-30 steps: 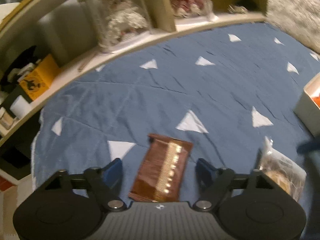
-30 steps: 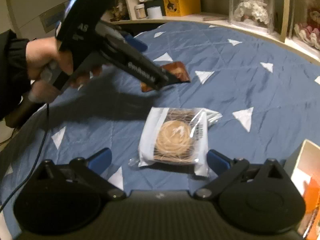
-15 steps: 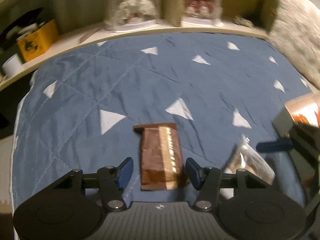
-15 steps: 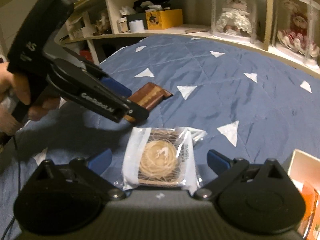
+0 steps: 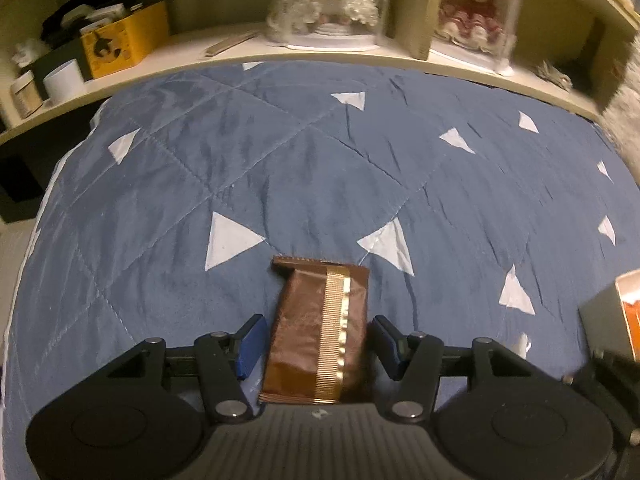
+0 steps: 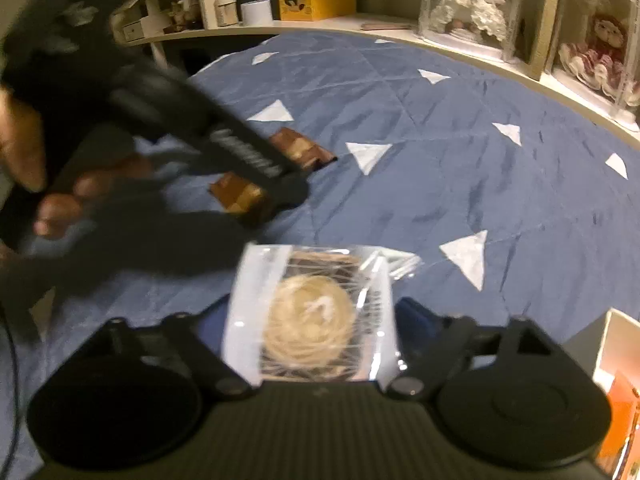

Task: Organize snacks
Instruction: 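Grasp the brown chocolate bar with the left gripper while the right grasps the clear cookie packet, then carry the brown chocolate bar and clear cookie packet over the white tray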

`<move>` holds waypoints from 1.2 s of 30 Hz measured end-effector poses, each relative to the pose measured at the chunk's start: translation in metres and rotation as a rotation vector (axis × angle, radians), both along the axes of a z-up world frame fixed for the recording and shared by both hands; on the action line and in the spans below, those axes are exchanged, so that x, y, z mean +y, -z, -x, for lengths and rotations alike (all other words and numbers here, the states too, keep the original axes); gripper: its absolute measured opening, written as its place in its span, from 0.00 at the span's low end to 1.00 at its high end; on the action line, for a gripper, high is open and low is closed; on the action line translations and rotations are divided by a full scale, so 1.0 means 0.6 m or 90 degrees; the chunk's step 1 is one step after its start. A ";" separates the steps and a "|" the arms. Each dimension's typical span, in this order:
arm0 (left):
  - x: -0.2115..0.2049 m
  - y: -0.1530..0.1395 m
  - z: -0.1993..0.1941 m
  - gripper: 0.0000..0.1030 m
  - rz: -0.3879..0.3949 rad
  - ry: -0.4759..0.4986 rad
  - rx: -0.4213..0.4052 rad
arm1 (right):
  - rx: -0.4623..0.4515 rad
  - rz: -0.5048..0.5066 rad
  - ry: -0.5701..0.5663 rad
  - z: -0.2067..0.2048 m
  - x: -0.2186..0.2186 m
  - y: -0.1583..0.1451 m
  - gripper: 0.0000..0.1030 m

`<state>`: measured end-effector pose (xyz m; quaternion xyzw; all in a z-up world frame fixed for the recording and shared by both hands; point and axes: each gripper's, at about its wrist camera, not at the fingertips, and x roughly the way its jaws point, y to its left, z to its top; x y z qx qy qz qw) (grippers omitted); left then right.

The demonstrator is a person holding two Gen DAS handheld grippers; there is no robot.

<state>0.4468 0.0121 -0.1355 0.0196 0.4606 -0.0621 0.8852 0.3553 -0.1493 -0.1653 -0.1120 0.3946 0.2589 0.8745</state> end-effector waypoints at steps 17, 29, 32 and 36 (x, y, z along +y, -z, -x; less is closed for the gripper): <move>0.015 -0.036 0.092 0.43 -0.013 -0.050 -0.019 | 0.000 -0.026 0.078 0.054 -0.010 -0.028 0.68; 0.029 -0.106 0.193 0.43 -0.012 -0.045 -0.064 | -0.026 -0.058 0.101 0.122 -0.032 -0.091 0.68; 0.029 -0.124 0.218 0.43 -0.010 -0.043 -0.073 | -0.036 -0.065 0.104 0.140 -0.039 -0.106 0.68; 0.023 -0.149 0.251 0.43 -0.009 -0.039 -0.090 | -0.046 -0.071 0.117 0.158 -0.052 -0.125 0.68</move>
